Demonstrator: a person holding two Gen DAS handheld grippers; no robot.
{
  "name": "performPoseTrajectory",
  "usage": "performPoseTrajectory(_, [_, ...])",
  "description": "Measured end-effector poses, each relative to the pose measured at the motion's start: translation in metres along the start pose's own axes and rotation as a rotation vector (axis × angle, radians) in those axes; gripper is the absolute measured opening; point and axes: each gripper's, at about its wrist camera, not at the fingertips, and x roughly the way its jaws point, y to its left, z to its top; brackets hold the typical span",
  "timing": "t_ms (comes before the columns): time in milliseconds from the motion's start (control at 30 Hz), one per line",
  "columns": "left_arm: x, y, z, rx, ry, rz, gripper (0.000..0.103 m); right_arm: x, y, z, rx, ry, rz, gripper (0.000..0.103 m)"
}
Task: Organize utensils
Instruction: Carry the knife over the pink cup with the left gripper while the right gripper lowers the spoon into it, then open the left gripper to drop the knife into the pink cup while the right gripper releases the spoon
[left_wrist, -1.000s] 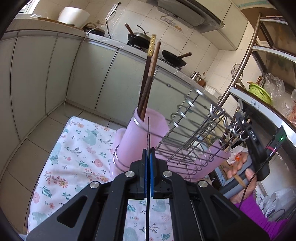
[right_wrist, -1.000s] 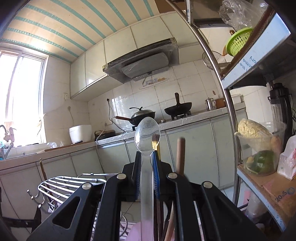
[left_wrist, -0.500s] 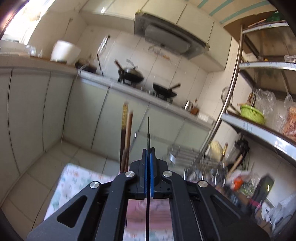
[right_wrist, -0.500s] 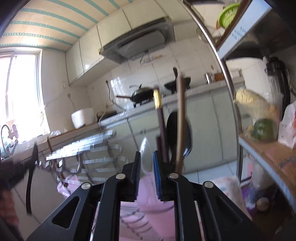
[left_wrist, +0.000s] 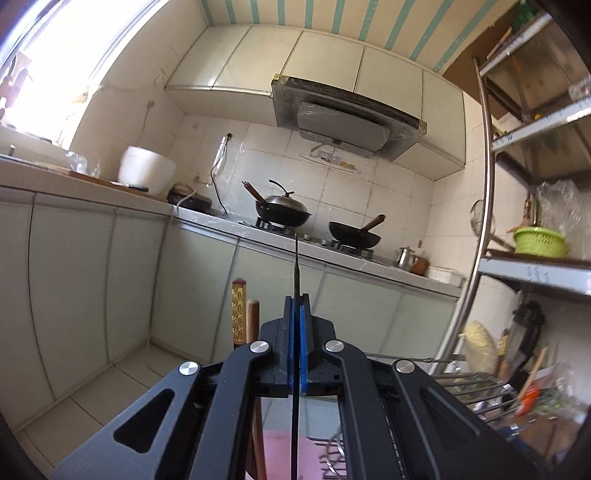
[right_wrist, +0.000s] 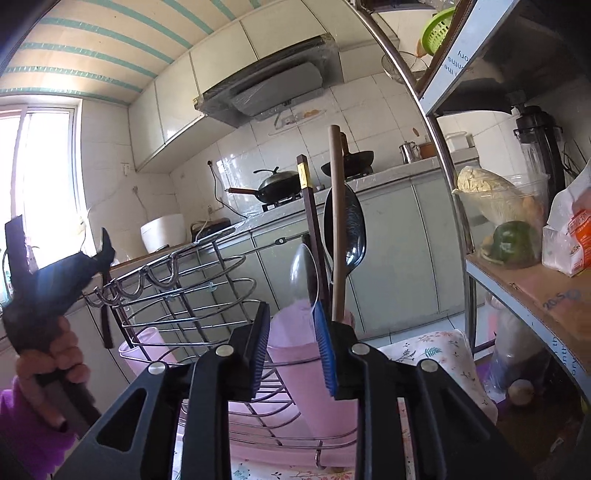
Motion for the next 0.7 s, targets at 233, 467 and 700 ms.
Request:
performPoseTrajectory(233, [0.014, -0.002, -0.008, 0.032, -0.044, 0.031, 0.001, -0.001, -0.002, -0.002, 0.001, -0.014, 0.011, 0.024])
performPoseTrajectory(467, [0.016, 0.002, -0.020, 0.034, 0.004, 0.033, 0.001, 0.000, -0.004, -0.003, 0.000, -0.015, 0.017, 0.024])
performPoseTrajectory(700, [-0.001, 0.008, -0.029, 0.016, 0.051, 0.028, 0.001, -0.002, -0.004, -0.001, 0.010, -0.002, 0.015, 0.024])
